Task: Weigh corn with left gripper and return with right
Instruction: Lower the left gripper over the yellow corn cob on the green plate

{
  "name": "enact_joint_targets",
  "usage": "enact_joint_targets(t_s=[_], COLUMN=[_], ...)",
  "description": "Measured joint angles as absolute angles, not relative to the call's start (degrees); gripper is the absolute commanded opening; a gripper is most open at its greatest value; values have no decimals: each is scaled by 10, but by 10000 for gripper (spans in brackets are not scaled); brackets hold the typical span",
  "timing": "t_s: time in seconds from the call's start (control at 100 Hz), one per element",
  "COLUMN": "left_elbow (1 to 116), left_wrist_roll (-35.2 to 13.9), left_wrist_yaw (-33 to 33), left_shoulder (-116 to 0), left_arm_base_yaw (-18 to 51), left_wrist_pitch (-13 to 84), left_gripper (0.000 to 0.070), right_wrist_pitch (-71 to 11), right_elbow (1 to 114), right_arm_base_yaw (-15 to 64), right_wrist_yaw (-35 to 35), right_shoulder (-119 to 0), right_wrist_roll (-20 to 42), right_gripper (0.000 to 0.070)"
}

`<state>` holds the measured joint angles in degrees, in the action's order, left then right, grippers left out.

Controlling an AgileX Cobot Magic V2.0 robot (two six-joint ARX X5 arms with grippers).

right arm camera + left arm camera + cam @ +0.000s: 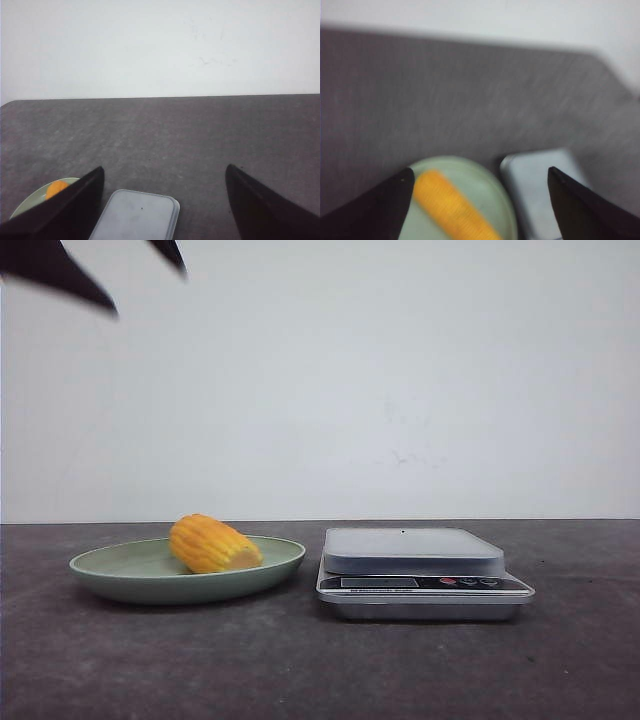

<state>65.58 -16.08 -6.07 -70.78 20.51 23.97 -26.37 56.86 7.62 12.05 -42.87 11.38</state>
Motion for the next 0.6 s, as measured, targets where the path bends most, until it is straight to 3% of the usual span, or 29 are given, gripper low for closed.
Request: enact_joint_targets(t_s=[0.14, 0.6], left_elbow=[656, 656], left_wrist_roll=[-165, -211], left_wrist_yaw=[-1, 36], left_shoulder=[-789, -968], left_arm_base_yaw=[245, 297], left_wrist_pitch=[236, 236], left_gripper=[516, 516], right_wrist_pitch=[-264, -264], right_elbow=[569, 569], right_arm_base_yaw=[76, 76], right_wrist_yaw=[120, 120], right_shoulder=[-429, -430], right_wrist_roll=[107, 103], right_gripper=[485, 485])
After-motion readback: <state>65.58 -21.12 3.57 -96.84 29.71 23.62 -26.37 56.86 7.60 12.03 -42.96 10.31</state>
